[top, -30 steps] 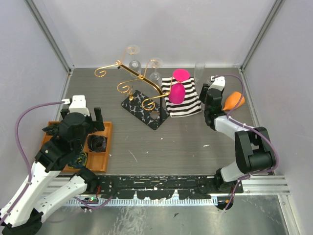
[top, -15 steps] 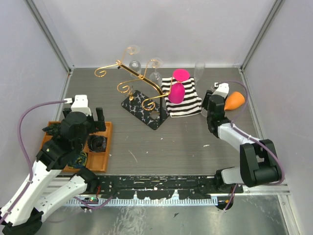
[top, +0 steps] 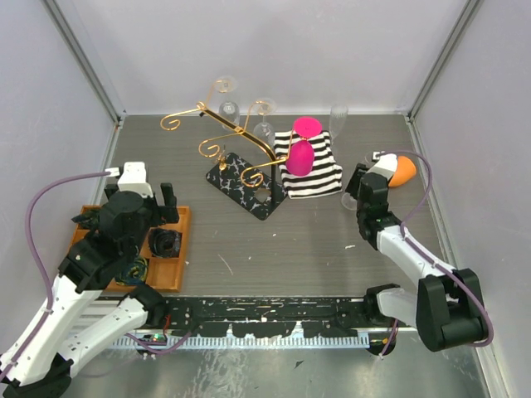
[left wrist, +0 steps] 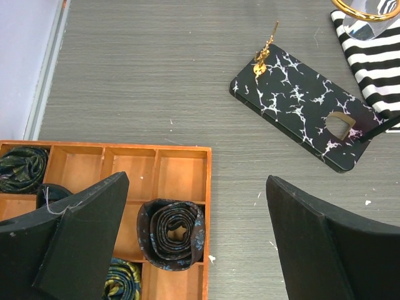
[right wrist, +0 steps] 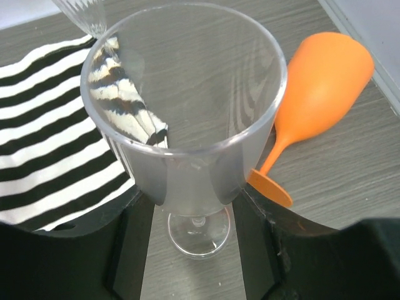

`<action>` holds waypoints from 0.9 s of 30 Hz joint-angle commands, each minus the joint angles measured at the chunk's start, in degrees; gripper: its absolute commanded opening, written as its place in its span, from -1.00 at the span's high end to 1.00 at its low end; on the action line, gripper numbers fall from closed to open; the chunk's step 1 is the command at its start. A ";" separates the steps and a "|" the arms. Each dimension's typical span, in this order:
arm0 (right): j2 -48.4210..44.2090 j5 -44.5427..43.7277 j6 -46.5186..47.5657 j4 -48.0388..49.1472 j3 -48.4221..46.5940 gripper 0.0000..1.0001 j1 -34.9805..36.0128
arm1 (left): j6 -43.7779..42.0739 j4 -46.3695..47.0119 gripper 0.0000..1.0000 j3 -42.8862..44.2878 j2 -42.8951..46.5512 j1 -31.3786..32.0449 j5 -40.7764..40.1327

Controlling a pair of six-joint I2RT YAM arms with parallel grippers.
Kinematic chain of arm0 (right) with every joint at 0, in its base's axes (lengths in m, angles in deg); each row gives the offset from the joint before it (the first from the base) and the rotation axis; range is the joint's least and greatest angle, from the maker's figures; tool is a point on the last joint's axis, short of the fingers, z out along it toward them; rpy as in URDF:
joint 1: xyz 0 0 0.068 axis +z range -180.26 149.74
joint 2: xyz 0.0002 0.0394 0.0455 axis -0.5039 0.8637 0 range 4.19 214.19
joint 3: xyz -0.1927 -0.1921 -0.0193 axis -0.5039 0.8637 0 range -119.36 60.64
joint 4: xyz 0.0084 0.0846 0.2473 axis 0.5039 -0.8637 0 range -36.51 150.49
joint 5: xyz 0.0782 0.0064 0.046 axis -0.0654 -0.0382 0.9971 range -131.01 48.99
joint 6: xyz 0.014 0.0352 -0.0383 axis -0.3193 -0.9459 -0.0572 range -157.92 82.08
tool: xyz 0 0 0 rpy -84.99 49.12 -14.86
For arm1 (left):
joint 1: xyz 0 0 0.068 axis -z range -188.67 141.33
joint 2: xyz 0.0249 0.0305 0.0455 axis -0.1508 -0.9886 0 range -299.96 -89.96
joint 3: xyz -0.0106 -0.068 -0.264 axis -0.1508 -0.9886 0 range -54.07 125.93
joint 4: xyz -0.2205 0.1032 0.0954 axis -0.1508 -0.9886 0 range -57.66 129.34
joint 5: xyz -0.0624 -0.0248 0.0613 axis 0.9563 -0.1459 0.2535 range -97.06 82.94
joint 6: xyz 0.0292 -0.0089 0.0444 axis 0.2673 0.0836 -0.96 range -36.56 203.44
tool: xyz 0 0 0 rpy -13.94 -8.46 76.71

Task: Place the wine glass upside down on the wine glass rack
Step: Move the wine glass to the center of the board.

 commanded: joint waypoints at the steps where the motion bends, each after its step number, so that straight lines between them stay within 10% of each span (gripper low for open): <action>1: -3.38 0.61 -1.58 -0.12 0.66 -0.10 1.87 | 0.47 1.42 -0.96 -1.16 0.78 -0.07 0.38; 27: -9.08 -7.35 5.21 7.72 8.84 -0.15 33.31 | 0.82 1.45 -0.96 -1.25 0.25 -0.11 0.52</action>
